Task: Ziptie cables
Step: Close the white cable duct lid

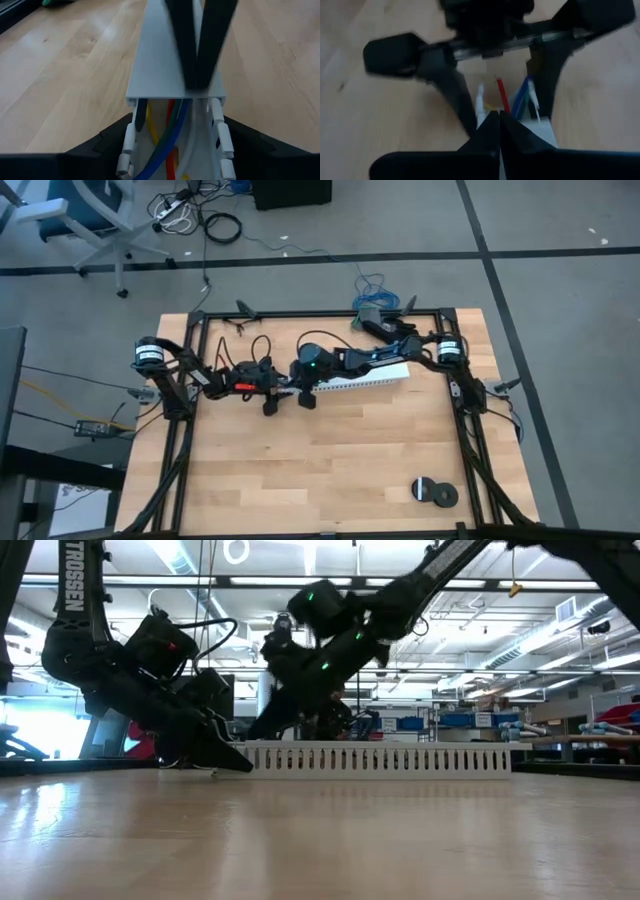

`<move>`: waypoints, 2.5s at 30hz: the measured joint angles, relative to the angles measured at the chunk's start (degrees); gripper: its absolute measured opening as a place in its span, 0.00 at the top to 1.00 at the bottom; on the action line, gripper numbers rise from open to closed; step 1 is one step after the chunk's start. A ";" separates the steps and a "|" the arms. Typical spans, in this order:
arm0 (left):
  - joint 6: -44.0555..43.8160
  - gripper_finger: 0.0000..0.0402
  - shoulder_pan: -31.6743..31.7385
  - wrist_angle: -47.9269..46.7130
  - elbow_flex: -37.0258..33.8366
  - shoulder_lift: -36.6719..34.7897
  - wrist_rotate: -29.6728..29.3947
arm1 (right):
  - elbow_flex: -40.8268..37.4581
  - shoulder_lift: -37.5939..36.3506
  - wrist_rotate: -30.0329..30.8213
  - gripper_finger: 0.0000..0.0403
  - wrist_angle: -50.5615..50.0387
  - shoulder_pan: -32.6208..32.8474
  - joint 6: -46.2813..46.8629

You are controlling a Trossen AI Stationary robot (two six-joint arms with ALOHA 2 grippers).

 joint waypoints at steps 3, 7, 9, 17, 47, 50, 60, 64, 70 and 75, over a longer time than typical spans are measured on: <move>-0.04 0.36 -0.02 -0.27 0.00 0.00 0.17 | -1.88 -4.54 3.94 1.00 -1.11 1.16 -2.10; -0.02 0.36 -0.02 -0.36 -0.02 0.00 0.16 | -7.38 -11.67 9.40 1.00 -2.86 2.14 -1.49; 0.00 0.36 -0.04 -0.33 -0.02 0.00 0.13 | -11.47 -14.26 11.17 1.00 -4.79 1.69 1.46; 0.00 0.36 -0.02 -0.17 -0.07 0.00 0.32 | -11.63 -3.94 -1.07 1.00 6.21 -2.43 9.69; -1.75 0.36 -0.04 -0.04 -0.06 0.04 0.61 | -3.35 0.07 0.08 1.00 5.56 -0.11 2.50; -2.47 0.36 -0.07 0.00 0.04 0.09 0.58 | -3.55 -3.34 2.28 1.00 4.14 0.97 -0.99; -2.62 0.36 -0.07 0.11 0.26 0.11 0.58 | -8.61 -14.55 6.31 1.00 -5.03 1.89 0.38; -2.61 0.36 -0.04 0.24 0.26 0.11 0.58 | -10.91 -12.68 10.14 1.00 -8.33 0.66 2.81; -2.42 0.36 -0.04 0.55 0.11 0.11 0.28 | -7.07 -3.47 0.88 1.00 0.09 -1.22 5.22; -2.65 0.36 -0.04 0.70 -0.01 0.11 -0.02 | -1.63 -0.36 0.25 1.00 0.36 -0.84 1.22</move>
